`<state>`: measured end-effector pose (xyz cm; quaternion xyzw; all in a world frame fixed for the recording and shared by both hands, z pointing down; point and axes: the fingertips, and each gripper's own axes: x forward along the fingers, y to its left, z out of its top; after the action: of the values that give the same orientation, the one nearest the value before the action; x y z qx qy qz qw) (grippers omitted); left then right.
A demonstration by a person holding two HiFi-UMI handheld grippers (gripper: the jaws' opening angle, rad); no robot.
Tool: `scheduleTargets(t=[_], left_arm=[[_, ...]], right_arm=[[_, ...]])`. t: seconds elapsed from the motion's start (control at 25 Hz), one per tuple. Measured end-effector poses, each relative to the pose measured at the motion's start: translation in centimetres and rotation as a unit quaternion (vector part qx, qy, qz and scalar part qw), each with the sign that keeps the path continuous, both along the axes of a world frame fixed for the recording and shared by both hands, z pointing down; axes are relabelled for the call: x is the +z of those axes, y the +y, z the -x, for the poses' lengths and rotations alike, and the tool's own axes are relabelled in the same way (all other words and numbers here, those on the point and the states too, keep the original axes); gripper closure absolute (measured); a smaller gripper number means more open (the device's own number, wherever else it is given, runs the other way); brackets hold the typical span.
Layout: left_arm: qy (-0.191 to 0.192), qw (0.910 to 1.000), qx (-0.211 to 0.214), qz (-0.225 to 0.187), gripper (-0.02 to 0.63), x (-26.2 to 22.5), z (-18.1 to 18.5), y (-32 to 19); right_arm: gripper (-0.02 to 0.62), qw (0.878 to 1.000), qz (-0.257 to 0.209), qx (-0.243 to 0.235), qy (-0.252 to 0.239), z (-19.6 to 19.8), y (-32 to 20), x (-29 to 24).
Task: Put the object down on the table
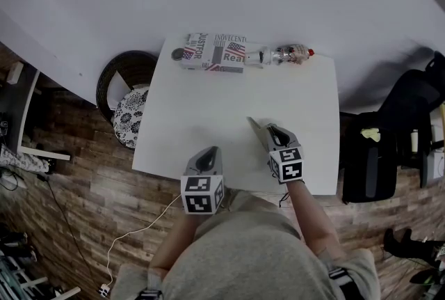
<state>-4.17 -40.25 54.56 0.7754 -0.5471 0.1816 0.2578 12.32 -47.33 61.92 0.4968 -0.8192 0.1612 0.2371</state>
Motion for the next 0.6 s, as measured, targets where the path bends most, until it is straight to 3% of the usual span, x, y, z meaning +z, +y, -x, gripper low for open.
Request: scheduleTargets(t=[0.6], left_arm=[[0.003, 1.0000, -0.001, 0.003, 0.591, 0.1, 0.3, 0.4]], right_arm=[[0.525, 0.999, 0.017, 0.027, 0.018, -2.2, -0.6, 1.7]])
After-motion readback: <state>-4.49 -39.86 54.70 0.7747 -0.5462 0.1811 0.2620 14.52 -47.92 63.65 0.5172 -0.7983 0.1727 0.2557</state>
